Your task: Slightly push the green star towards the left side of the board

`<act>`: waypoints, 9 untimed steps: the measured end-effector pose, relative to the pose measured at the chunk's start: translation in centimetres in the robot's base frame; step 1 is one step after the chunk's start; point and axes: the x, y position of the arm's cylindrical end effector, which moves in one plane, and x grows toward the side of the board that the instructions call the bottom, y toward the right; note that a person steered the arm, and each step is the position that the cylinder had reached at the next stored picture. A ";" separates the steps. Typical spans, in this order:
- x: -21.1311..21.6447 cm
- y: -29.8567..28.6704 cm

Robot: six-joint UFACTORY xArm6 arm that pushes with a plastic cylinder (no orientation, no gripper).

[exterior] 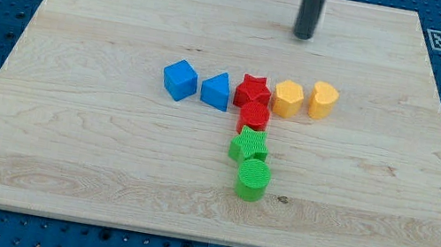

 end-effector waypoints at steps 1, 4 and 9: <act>-0.7 6.4; 1.3 18.0; 20.3 19.8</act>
